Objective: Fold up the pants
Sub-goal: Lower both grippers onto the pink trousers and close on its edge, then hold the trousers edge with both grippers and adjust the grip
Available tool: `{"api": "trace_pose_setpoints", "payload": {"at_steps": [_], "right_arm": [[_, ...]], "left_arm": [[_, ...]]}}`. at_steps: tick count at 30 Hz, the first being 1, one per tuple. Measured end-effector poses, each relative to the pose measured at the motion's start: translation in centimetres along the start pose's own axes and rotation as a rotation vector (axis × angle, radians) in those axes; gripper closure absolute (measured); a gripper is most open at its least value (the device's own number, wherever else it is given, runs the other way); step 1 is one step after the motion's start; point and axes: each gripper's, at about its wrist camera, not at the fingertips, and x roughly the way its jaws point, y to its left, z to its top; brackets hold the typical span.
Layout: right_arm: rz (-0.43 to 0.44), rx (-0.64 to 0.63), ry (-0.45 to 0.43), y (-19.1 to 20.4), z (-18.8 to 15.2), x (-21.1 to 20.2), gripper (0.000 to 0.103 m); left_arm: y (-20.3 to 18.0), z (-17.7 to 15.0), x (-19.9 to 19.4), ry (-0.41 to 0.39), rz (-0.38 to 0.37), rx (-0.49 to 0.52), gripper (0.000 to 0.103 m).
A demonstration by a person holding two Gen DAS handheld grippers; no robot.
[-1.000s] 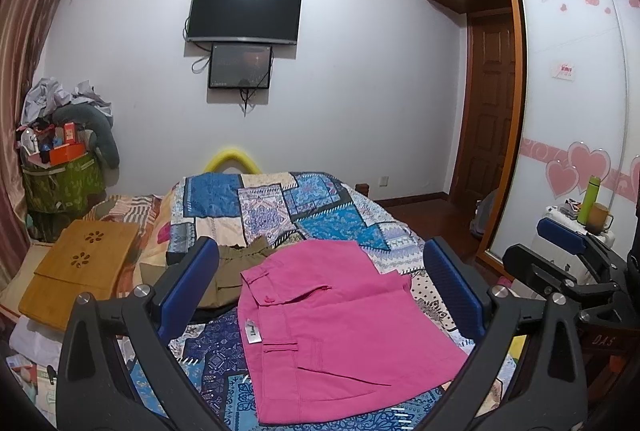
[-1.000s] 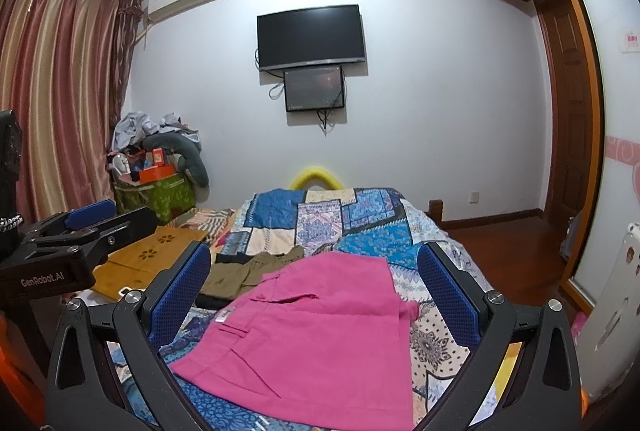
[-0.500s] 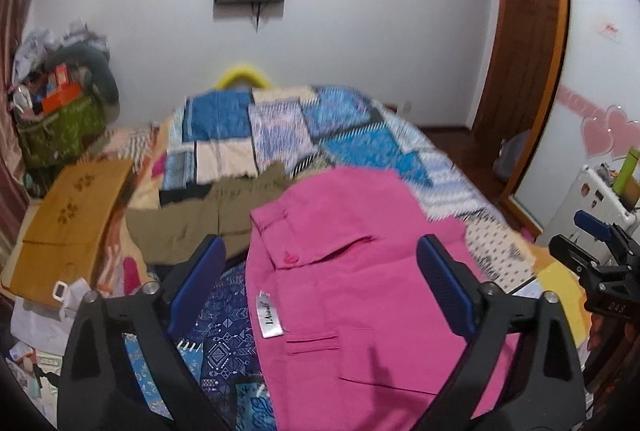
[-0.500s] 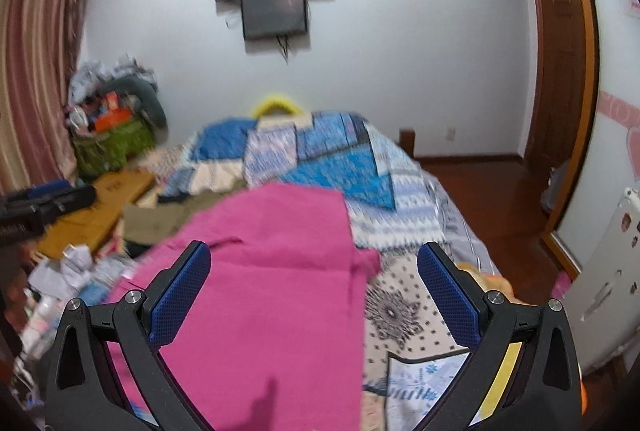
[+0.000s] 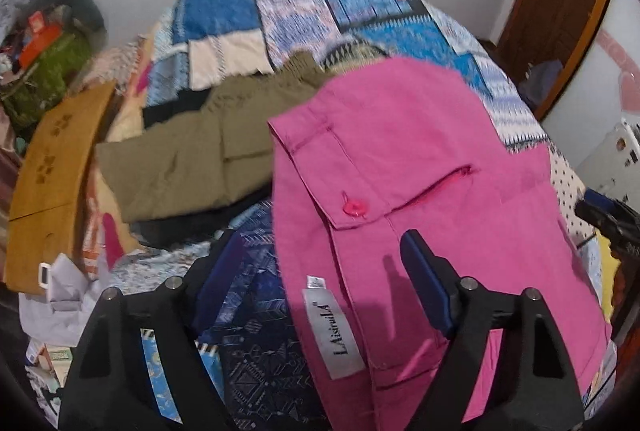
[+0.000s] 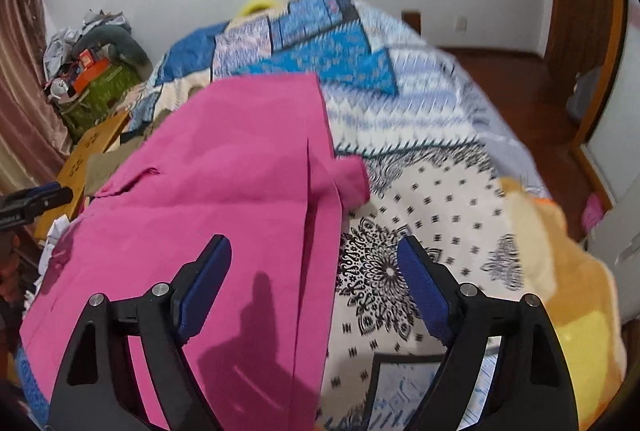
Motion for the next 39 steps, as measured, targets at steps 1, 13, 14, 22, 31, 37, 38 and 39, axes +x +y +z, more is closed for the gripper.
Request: {"api": "trace_pose_setpoints", "payload": {"at_steps": [1,13,14,22,31,37,38,39], "right_arm": [[0.015,0.009,0.018,-0.2,0.1,0.5,0.020],[0.170,0.036,0.150,-1.2,2.0,5.7,0.043],[0.180,0.041,0.146,-1.4,2.0,5.7,0.047],[0.147,-0.020,0.134,-0.4,1.5,5.4,0.095],[0.081,-0.070,0.141,-0.3,1.8,5.8,0.099],[0.064,-0.072,0.143,-0.2,1.7,5.9,0.099],[0.058,-0.076,0.143,0.0,1.6,5.8,0.099],[0.051,-0.081,0.143,0.0,1.6,5.9,0.099]], "left_arm": [[0.1,0.0,0.6,0.019,-0.015,-0.003,0.022],[-0.8,0.3,4.2,0.106,-0.081,0.067,0.056],[-0.8,0.4,4.3,0.108,-0.087,0.069,0.058],[-1.1,0.4,4.8,0.105,-0.032,0.114,0.064],[-0.5,-0.6,4.5,0.070,0.030,0.138,0.064],[-0.8,-0.9,4.4,0.058,0.062,0.155,0.064],[-0.8,-0.9,4.3,0.055,0.071,0.162,0.064],[-0.6,-1.0,4.2,0.053,0.081,0.164,0.064]]}}
